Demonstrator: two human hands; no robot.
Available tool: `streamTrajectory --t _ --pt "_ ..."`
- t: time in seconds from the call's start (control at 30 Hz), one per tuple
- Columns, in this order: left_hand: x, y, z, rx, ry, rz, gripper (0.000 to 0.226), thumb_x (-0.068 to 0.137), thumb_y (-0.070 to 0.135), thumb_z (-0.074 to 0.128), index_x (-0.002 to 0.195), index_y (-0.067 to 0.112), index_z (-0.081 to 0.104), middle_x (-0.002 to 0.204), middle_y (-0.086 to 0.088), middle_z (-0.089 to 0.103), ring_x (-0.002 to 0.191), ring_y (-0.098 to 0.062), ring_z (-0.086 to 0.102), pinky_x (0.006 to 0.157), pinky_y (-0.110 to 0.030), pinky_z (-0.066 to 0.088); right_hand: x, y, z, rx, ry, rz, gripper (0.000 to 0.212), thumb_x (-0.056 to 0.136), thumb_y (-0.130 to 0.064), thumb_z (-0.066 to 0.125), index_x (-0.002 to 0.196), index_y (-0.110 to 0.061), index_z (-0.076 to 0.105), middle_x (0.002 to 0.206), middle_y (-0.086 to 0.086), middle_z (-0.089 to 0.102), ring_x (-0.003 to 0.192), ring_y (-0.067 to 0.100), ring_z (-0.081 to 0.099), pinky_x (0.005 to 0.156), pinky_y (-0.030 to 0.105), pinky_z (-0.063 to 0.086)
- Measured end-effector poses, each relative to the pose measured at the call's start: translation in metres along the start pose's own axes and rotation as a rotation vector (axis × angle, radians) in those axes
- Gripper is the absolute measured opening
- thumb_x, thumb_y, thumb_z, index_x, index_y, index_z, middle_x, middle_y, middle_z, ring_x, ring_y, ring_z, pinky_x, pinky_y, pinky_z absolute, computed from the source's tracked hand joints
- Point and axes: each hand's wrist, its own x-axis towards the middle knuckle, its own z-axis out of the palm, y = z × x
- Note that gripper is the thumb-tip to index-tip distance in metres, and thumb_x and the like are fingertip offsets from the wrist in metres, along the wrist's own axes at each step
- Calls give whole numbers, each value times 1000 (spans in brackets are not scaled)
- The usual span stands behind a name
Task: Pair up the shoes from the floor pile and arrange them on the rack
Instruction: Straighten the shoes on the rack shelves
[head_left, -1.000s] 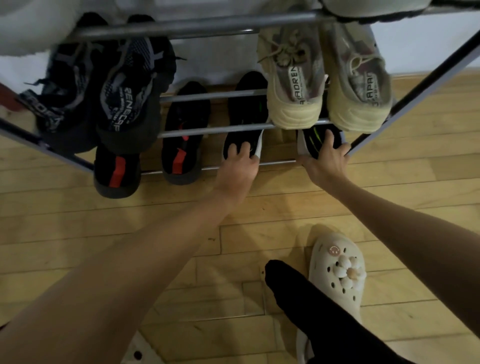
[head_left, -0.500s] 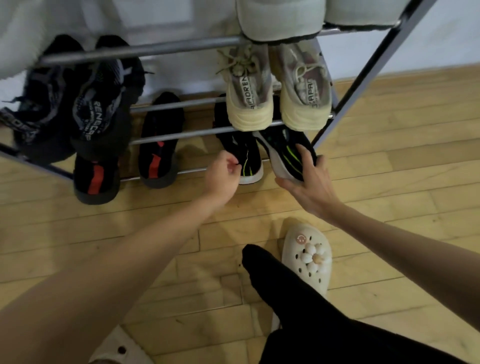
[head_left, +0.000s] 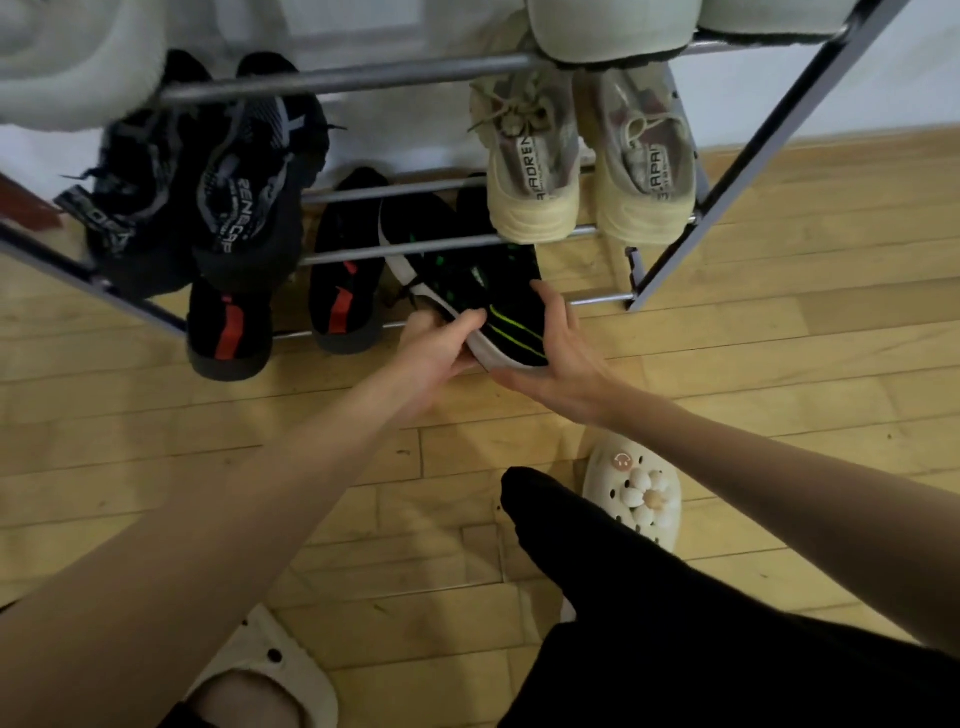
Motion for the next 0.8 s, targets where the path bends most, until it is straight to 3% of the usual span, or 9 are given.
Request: streamTrajectory --t 0.13,0.23,0.33,0.43,0.53,0.8 --pt "13 -7 -19 -1 51 -47 32 94 9 54 125 1 51 116 -14 64 106 -27 64 89 -39 55 3 4 5 -66 41 -108 72 86 -49 40 146 -14 22 137 10 44 115 25 50 91 38 44" --pt "20 -15 -36 94 88 -43 36 96 10 49 132 8 49 123 -9 62 115 -26 59 93 -38 52 17 9 13 -56 191 -15 59 89 -33 42 142 -9 31 130 13 45 113 27 48 87 36 44" --pt "24 -25 -55 135 116 -5 48 96 9 48 144 14 40 138 -8 53 126 -24 51 107 -44 42 40 15 23 -127 172 154 76 86 -31 60 148 -8 20 138 18 36 127 34 35 102 43 37" --pt "27 -31 -72 127 116 29 46 96 8 47 142 15 44 137 -9 55 126 -24 52 109 -45 41 59 14 38 -233 177 270 95 78 -47 66 149 -9 16 141 18 32 131 37 29 110 44 26" --pt "28 -33 -81 138 106 54 43 97 11 46 140 13 47 134 -11 57 124 -26 53 108 -46 41 78 13 53 -239 161 431 109 73 -49 72 150 -9 6 140 21 28 130 40 28 110 45 24" --pt "28 -32 -77 161 57 65 43 98 15 48 141 18 46 134 -5 57 124 -21 54 109 -43 41 82 26 54 -175 359 492 101 73 -41 74 151 -19 14 137 18 33 126 38 32 104 46 27"
